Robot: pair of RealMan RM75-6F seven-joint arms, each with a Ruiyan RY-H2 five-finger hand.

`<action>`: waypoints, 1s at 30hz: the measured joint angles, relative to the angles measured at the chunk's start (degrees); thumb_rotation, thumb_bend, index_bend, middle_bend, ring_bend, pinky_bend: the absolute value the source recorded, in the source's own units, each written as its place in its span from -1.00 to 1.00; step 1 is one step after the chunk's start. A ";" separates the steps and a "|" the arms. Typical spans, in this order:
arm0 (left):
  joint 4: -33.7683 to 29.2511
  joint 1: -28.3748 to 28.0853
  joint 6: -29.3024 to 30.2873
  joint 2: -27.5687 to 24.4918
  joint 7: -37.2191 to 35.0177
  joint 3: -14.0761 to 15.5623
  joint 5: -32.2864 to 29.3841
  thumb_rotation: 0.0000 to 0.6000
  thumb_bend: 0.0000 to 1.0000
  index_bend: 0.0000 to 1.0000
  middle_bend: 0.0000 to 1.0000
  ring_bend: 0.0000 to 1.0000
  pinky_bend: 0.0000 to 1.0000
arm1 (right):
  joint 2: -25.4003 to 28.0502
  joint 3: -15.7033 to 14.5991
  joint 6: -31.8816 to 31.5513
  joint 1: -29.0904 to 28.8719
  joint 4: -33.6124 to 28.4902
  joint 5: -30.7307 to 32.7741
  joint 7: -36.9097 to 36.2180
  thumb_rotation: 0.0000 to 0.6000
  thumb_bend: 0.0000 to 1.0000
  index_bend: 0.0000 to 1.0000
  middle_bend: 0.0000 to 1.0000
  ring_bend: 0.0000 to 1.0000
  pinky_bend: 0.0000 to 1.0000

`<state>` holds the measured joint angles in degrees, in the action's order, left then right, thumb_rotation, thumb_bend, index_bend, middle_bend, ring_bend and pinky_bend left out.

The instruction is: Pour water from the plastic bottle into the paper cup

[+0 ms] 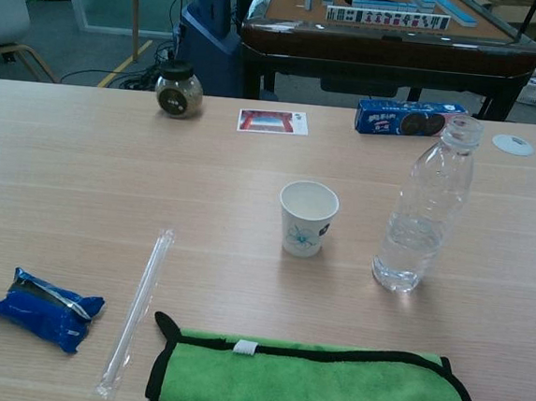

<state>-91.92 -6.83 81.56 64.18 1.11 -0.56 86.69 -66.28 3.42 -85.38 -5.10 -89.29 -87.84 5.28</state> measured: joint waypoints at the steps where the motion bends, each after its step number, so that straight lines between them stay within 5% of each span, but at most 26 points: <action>1: -0.04 0.02 0.09 -0.02 0.02 0.01 0.02 1.00 -0.34 -0.44 0.03 -0.04 0.48 | 0.01 -0.01 0.10 -0.05 -0.04 -0.01 -0.01 1.00 -0.83 -0.55 -0.65 -0.61 -0.16; 19: -0.57 0.22 -0.10 -0.83 -1.76 0.30 -0.01 1.00 -0.34 -0.44 0.02 -0.04 0.48 | -3.63 0.85 4.02 -3.20 3.43 0.46 -6.70 1.00 -0.99 -0.55 -0.61 -0.63 -0.20; 30: -0.66 0.30 -0.23 -1.26 -2.74 0.37 -0.13 1.00 -0.34 -0.44 0.02 -0.04 0.48 | -11.23 1.38 9.66 -9.40 9.85 -1.70 -18.64 1.00 -1.00 -0.57 -0.61 -0.69 -0.48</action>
<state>-92.58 -6.54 81.32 62.92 -1.62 -0.19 86.55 -77.50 4.80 -75.72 -14.50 -79.43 -89.54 -13.36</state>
